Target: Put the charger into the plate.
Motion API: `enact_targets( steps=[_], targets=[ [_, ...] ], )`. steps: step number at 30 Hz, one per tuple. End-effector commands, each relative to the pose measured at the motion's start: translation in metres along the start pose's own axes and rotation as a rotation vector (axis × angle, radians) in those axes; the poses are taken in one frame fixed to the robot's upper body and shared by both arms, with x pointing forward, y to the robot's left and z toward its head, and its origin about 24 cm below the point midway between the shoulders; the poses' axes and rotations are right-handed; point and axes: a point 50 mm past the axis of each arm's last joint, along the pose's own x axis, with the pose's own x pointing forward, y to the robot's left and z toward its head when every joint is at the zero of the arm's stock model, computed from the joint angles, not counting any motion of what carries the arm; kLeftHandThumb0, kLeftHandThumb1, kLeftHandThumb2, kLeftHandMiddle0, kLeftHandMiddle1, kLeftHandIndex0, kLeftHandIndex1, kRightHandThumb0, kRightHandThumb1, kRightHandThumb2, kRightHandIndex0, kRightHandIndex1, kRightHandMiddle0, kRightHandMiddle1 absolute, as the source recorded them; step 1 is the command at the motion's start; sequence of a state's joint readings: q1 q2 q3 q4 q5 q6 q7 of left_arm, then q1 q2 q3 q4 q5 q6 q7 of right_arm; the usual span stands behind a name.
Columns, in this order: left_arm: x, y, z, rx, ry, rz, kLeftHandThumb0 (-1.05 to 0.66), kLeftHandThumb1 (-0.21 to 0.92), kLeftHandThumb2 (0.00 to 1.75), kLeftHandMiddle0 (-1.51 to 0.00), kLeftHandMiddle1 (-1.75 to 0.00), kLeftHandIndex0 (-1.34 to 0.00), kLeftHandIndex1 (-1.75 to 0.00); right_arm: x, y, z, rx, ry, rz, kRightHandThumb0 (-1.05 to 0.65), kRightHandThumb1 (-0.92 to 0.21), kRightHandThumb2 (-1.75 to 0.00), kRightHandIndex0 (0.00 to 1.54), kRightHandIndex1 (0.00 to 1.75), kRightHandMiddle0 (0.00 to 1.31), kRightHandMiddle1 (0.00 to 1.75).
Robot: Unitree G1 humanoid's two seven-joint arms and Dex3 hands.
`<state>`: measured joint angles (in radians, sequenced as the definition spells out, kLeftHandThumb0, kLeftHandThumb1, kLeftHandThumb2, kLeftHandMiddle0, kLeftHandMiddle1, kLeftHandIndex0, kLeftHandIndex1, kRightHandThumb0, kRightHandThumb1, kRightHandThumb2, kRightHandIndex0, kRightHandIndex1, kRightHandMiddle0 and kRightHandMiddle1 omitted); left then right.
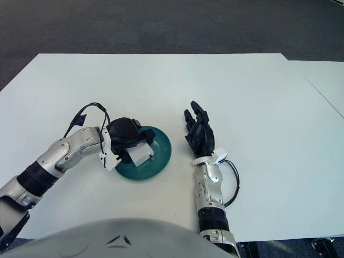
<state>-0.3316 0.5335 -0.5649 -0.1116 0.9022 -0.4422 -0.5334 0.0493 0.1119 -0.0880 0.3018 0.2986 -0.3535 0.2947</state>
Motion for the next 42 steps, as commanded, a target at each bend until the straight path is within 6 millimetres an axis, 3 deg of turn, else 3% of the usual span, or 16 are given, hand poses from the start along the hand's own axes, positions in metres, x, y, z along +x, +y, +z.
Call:
enact_targets(
  steps=[1,7,16,28,42],
  targets=[
    [-0.003,-0.001,-0.005,0.000,0.010,-0.039,-1.05,0.92,0.82,-0.19,-0.09,0.00,-0.42,-0.017,-0.002,-0.030,0.091,0.143,-0.046,-0.87,-0.92,-0.95,0.18,0.00,0.00,0.51],
    [-0.003,0.003,-0.008,0.000,0.001,-0.041,-1.05,0.92,0.84,-0.04,-0.01,0.00,-0.19,-0.017,-0.002,-0.032,0.135,0.141,-0.049,-0.86,-0.92,-0.93,0.18,0.00,0.00,0.51],
    [-0.006,0.008,-0.008,0.007,-0.017,0.046,-1.05,0.92,0.83,0.00,0.00,0.00,-0.03,-0.017,-0.001,-0.031,0.107,0.127,-0.015,-0.86,-0.92,-0.95,0.16,0.00,0.00,0.46],
    [-0.011,0.010,-0.010,0.028,-0.039,0.136,-1.05,0.92,0.82,0.00,0.00,0.00,0.00,-0.019,-0.001,-0.032,0.106,0.112,0.011,-0.91,-0.92,-0.96,0.13,0.00,0.00,0.35],
    [-0.013,0.009,-0.014,0.013,-0.030,0.175,-1.05,0.92,0.78,0.00,0.00,0.00,0.00,-0.020,-0.003,-0.035,0.109,0.131,-0.007,-0.92,-0.92,-0.95,0.12,0.00,0.00,0.36]
  ],
)
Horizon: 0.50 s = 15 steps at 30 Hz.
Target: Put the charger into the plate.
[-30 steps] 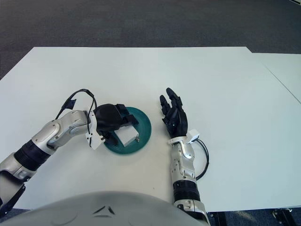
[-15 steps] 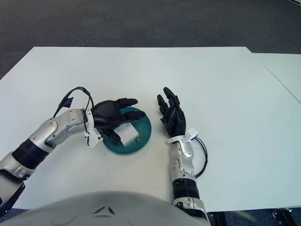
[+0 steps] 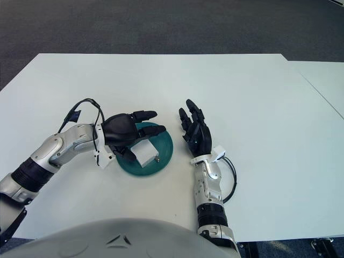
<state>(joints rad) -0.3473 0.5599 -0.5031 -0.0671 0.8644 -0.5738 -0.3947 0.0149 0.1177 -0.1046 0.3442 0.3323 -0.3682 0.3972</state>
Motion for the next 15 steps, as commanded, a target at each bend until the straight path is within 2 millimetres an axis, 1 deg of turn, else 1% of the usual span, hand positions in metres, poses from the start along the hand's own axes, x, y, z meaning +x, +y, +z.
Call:
enact_targets(
  steps=[1,5,7,9,10,11,12,13,14,15],
  targets=[
    [-0.002,0.001,-0.005,-0.012,0.021,0.038,-1.05,0.92,0.78,0.00,0.00,0.00,0.00,-0.026,-0.005,-0.034,0.082,0.144,-0.095,-0.92,-0.92,-0.95,0.13,0.01,0.00,0.37],
    [-0.004,0.003,-0.008,-0.015,0.032,0.091,-1.05,0.92,0.77,0.00,0.00,0.00,0.00,-0.027,-0.005,-0.035,0.087,0.147,-0.101,-0.92,-0.92,-0.94,0.13,0.01,0.00,0.37],
    [-0.006,0.011,-0.016,-0.017,0.051,0.119,-1.05,0.92,0.76,0.00,0.00,0.00,0.00,-0.027,-0.004,-0.036,0.090,0.151,-0.103,-0.92,-0.92,-0.94,0.13,0.00,0.00,0.36],
    [-0.009,0.025,-0.033,-0.044,0.100,0.165,-1.05,0.92,0.76,0.00,0.00,0.00,0.00,-0.027,-0.003,-0.038,0.107,0.159,-0.111,-0.92,-0.92,-0.94,0.13,0.00,0.00,0.36],
    [-0.012,0.037,-0.048,-0.108,0.158,0.214,-1.05,0.92,0.75,0.00,0.00,0.00,0.00,-0.027,-0.003,-0.039,0.124,0.163,-0.119,-0.92,-0.92,-0.94,0.13,0.00,0.00,0.36],
    [-0.014,0.044,-0.057,-0.157,0.193,0.249,-1.05,0.92,0.74,0.00,0.00,0.00,0.00,-0.027,-0.003,-0.039,0.136,0.166,-0.125,-0.92,-0.92,-0.93,0.13,0.00,0.00,0.38],
    [-0.022,0.050,-0.069,-0.288,0.256,0.314,-1.05,0.92,0.73,0.00,0.00,0.00,0.00,-0.027,-0.003,-0.040,0.148,0.167,-0.131,-0.92,-0.92,-0.93,0.13,0.00,0.00,0.38],
    [-0.032,0.051,-0.079,-0.436,0.307,0.386,-1.05,0.92,0.72,0.00,0.00,0.00,0.00,-0.027,-0.003,-0.040,0.154,0.167,-0.137,-0.92,-0.92,-0.91,0.13,0.00,0.00,0.39],
    [-0.039,0.050,-0.084,-0.532,0.332,0.427,-1.05,0.92,0.71,0.00,0.00,0.00,0.00,-0.027,-0.003,-0.040,0.155,0.167,-0.141,-0.91,-0.92,-0.90,0.14,0.00,0.00,0.41],
    [-0.043,0.049,-0.087,-0.590,0.345,0.451,-1.05,0.92,0.71,0.00,0.00,0.00,0.00,-0.027,-0.003,-0.040,0.156,0.167,-0.142,-0.91,-0.92,-0.90,0.14,0.00,0.00,0.41]
  ],
)
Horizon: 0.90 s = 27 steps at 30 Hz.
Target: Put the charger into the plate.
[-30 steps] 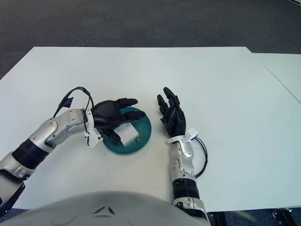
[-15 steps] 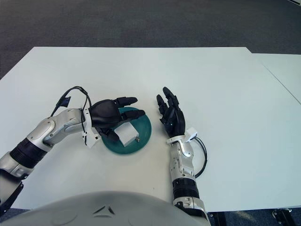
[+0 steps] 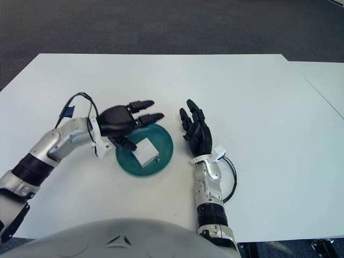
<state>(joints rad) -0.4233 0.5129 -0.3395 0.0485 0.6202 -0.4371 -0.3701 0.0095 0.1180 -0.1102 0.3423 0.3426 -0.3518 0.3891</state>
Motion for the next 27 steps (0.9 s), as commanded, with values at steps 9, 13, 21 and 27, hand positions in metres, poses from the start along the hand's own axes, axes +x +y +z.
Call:
enact_targets(
  steps=[9,13,21,27],
  targets=[
    [-0.030,0.004,-0.047,-1.548,0.169,1.090,-1.05,0.92,0.79,0.00,0.00,0.00,0.00,-0.030,-0.005,-0.040,0.107,0.161,-0.149,-0.92,-0.92,-0.88,0.16,0.01,0.00,0.48],
    [-0.026,-0.008,-0.034,-1.665,0.165,1.267,-1.05,0.92,0.82,0.00,0.00,0.00,0.00,-0.030,-0.005,-0.039,0.097,0.162,-0.147,-0.92,-0.92,-0.88,0.17,0.01,0.00,0.50],
    [-0.025,-0.041,-0.021,-1.640,0.229,1.219,-1.05,0.92,0.86,0.00,0.00,0.00,0.00,-0.026,-0.004,-0.037,0.083,0.160,-0.140,-0.91,-0.92,-0.89,0.16,0.00,0.00,0.52],
    [-0.038,-0.058,-0.027,-1.625,0.223,1.090,-1.05,0.92,0.87,0.00,0.00,0.00,0.00,-0.025,-0.005,-0.036,0.071,0.158,-0.141,-0.92,-0.92,-0.91,0.15,0.00,0.00,0.54]
  ],
)
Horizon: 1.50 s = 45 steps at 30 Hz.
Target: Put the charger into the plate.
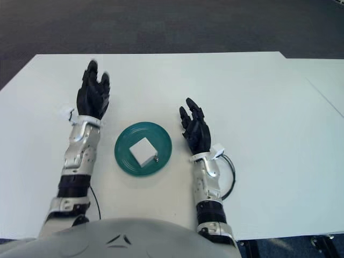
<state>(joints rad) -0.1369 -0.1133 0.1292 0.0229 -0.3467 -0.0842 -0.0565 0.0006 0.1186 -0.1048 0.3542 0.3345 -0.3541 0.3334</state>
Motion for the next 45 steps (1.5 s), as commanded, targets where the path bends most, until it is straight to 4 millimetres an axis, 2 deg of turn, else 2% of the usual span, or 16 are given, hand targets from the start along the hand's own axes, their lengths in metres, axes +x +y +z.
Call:
enact_targets(
  steps=[1,5,8,15,30,39,45],
  targets=[
    [-0.007,0.005,-0.008,-0.026,0.025,-0.023,-1.05,0.92,0.87,0.00,0.00,0.00,0.00,-0.026,-0.005,-0.035,0.073,0.154,-0.095,-0.92,-0.92,-0.91,0.15,0.00,0.00,0.55],
    [-0.017,0.021,-0.026,-0.051,0.084,-0.117,-1.05,0.92,0.91,0.00,0.00,0.00,0.00,-0.026,-0.005,-0.036,0.083,0.155,-0.098,-0.91,-0.92,-0.92,0.15,0.00,0.00,0.56],
    [-0.021,0.026,-0.034,-0.054,0.106,-0.159,-1.05,0.92,0.94,0.00,0.00,0.00,0.00,-0.026,-0.006,-0.036,0.092,0.154,-0.095,-0.91,-0.92,-0.92,0.16,0.00,0.00,0.57],
    [-0.033,0.031,-0.053,0.096,0.162,-0.187,-1.05,0.92,0.99,0.00,0.00,0.00,0.00,-0.026,-0.008,-0.037,0.098,0.157,-0.100,-0.91,-0.92,-0.93,0.17,0.01,0.00,0.58],
    [-0.048,0.043,-0.069,0.276,0.166,-0.175,-1.05,0.92,0.96,0.00,0.00,0.00,0.00,-0.024,-0.014,-0.034,0.043,0.152,-0.102,-0.92,-0.92,-0.96,0.20,0.01,0.00,0.61],
    [-0.062,0.048,-0.078,0.240,0.195,-0.148,-1.05,0.92,1.00,0.00,0.00,0.00,0.00,-0.023,-0.016,-0.031,0.017,0.147,-0.087,-0.94,-0.92,-0.95,0.18,0.00,0.00,0.59],
    [-0.071,0.051,-0.085,0.158,0.184,-0.150,-1.05,0.92,1.03,0.00,0.00,0.00,0.00,-0.022,-0.017,-0.029,0.011,0.149,-0.095,-0.95,-0.92,-0.93,0.17,0.00,0.00,0.59]
  ],
)
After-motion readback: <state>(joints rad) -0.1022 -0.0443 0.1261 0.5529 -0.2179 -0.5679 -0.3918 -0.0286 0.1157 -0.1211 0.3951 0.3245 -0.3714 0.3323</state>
